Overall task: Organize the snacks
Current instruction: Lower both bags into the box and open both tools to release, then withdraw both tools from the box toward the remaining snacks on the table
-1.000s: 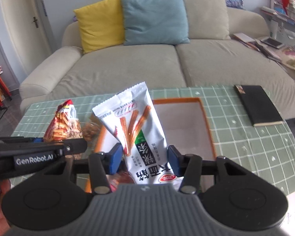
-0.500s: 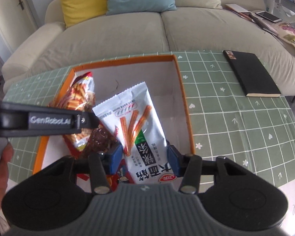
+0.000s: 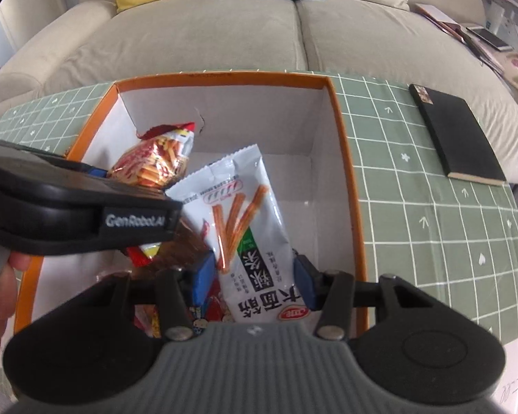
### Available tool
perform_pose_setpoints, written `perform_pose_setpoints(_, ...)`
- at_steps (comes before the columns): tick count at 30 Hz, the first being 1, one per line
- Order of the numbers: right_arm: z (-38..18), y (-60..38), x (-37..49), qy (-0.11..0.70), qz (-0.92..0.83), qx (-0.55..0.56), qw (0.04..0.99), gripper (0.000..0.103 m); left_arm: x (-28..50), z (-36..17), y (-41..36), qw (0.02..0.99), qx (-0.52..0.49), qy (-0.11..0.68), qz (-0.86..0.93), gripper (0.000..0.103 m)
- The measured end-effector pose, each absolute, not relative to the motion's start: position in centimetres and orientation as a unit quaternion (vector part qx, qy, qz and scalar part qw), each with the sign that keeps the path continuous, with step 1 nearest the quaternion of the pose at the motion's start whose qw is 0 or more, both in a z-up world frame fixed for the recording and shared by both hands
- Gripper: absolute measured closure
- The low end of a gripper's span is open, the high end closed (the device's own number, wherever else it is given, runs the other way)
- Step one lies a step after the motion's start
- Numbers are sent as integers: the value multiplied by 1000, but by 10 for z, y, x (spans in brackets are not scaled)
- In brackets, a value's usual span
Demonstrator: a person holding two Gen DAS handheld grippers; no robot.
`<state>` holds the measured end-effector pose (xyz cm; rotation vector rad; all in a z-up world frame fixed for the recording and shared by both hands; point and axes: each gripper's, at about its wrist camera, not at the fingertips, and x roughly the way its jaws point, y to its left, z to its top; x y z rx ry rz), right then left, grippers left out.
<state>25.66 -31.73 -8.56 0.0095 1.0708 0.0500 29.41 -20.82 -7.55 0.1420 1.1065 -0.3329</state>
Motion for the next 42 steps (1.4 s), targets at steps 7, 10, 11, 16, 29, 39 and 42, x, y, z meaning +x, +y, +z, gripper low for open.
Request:
perform_pose_setpoints(7,-87,-309,260,516,30,-20,856,55,296,-78,-211,834,85,524,-147,55)
perform_pose_setpoints(10,-86,-308,260,518,29,-21,855,55,295,-78,-211,836,83,523,-143,53)
perform_pose_setpoints(11,-86,-308,260,518,29,-21,855,55,295,-77,-211,837,83,522,-142,52)
perform_pose_setpoints(16,-86,-306,260,518,28,-23,855,55,294,-74,-206,841,74,519,-136,40)
perform_pose_setpoints(29,-88,-302,261,526,21,-33,850,53,285,-35,-172,873,9,472,-121,21)
perform_pose_setpoints(39,-87,-292,265,521,3,-53,852,35,275,-20,-144,886,-19,454,-94,21)
perform_pose_setpoints(42,-78,-287,260,508,-2,-60,859,33,271,-15,-138,889,-24,448,-90,21)
